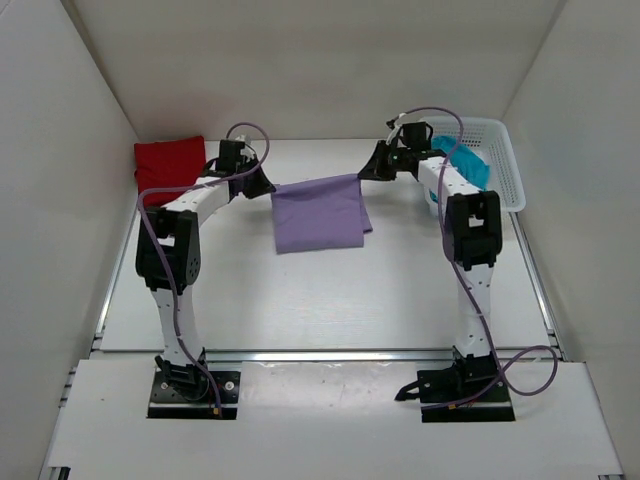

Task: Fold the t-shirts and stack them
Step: Fold the long partially folded tshirt into a neat square, then put the neatly folded tshirt into the corner of the board with the left arm, then grab crumpled tshirt from bin with the right arm

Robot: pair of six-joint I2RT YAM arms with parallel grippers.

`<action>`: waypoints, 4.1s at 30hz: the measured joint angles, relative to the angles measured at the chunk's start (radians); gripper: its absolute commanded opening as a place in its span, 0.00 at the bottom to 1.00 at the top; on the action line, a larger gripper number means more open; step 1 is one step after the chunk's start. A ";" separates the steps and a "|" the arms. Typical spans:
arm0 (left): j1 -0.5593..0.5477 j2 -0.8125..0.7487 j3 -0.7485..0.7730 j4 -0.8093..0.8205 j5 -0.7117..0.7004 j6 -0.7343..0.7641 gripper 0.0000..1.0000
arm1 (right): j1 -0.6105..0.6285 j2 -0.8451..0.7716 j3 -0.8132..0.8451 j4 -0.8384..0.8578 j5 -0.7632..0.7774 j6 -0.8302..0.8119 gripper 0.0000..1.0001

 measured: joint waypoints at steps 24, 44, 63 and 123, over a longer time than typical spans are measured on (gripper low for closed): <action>-0.096 -0.073 -0.248 0.284 0.000 -0.103 0.28 | 0.229 -0.172 -0.328 0.007 0.100 -0.047 0.00; 0.091 0.159 -0.195 0.517 0.106 -0.271 0.51 | 0.210 -0.311 -0.778 0.305 0.081 0.008 0.08; -0.009 -0.098 -0.529 0.515 -0.012 -0.125 0.72 | 0.235 -0.800 -1.181 0.445 0.057 0.077 0.44; -0.186 -0.475 -0.623 0.589 -0.085 -0.234 0.99 | -0.026 -0.681 -0.681 0.349 0.381 0.044 0.02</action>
